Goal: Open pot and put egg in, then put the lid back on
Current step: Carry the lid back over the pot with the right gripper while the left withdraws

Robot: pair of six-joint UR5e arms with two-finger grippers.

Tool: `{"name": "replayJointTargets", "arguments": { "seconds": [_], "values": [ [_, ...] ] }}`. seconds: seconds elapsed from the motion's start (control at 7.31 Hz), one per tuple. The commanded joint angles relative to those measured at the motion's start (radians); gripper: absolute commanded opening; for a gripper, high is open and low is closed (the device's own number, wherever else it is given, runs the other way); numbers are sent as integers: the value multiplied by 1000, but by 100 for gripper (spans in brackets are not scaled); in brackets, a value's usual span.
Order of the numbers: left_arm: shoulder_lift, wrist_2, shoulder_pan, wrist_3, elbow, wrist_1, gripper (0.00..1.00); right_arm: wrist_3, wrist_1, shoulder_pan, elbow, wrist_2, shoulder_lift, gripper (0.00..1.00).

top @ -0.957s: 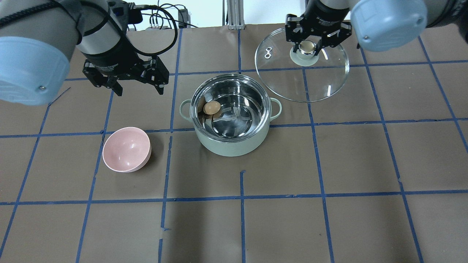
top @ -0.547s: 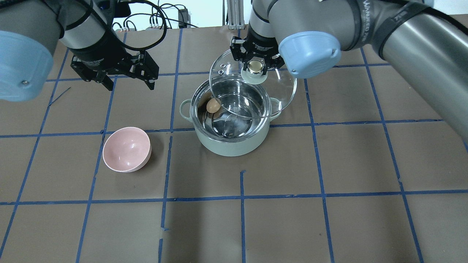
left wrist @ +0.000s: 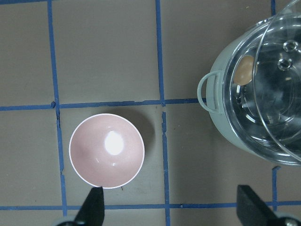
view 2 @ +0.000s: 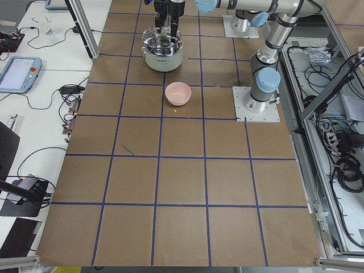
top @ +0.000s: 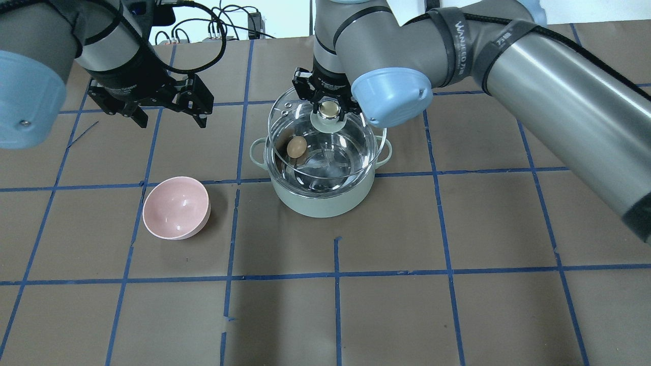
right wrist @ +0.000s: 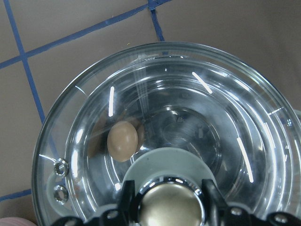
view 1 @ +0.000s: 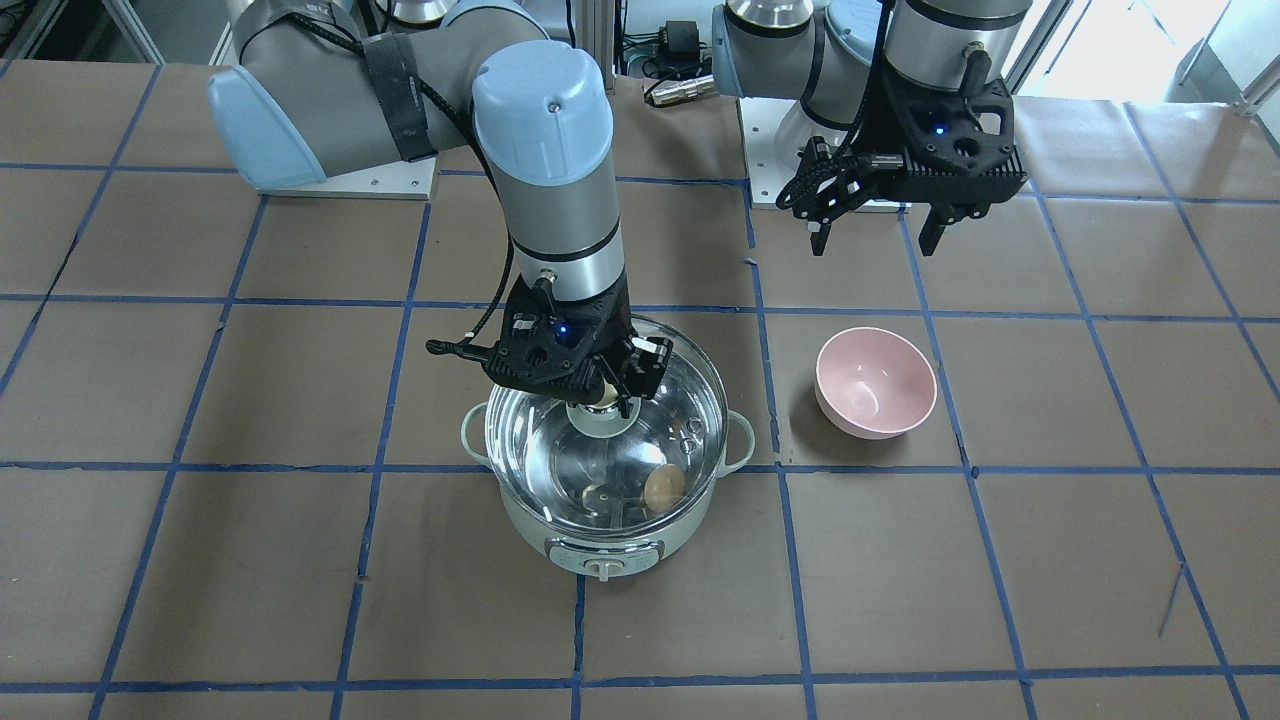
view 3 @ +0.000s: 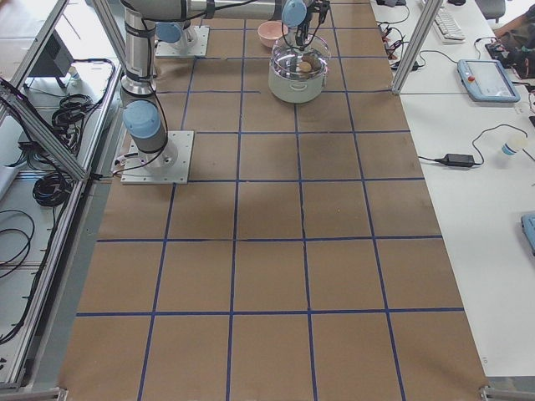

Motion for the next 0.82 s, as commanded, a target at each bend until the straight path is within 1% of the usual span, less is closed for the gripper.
{"name": "replayJointTargets", "arguments": {
  "seconds": [0.0, 0.14, 0.68],
  "values": [
    [1, -1, -2, -12, 11, -29, 100, 4, -1, 4, 4, 1, 6, 41],
    [14, 10, 0, -12, 16, -52, 100, 3, -1, 4, 6, 1, 7, 41],
    [15, 7, 0, -12, 9, -49, 100, -5, -1, 4, 9, 2, 18, 41]
  ]
}}
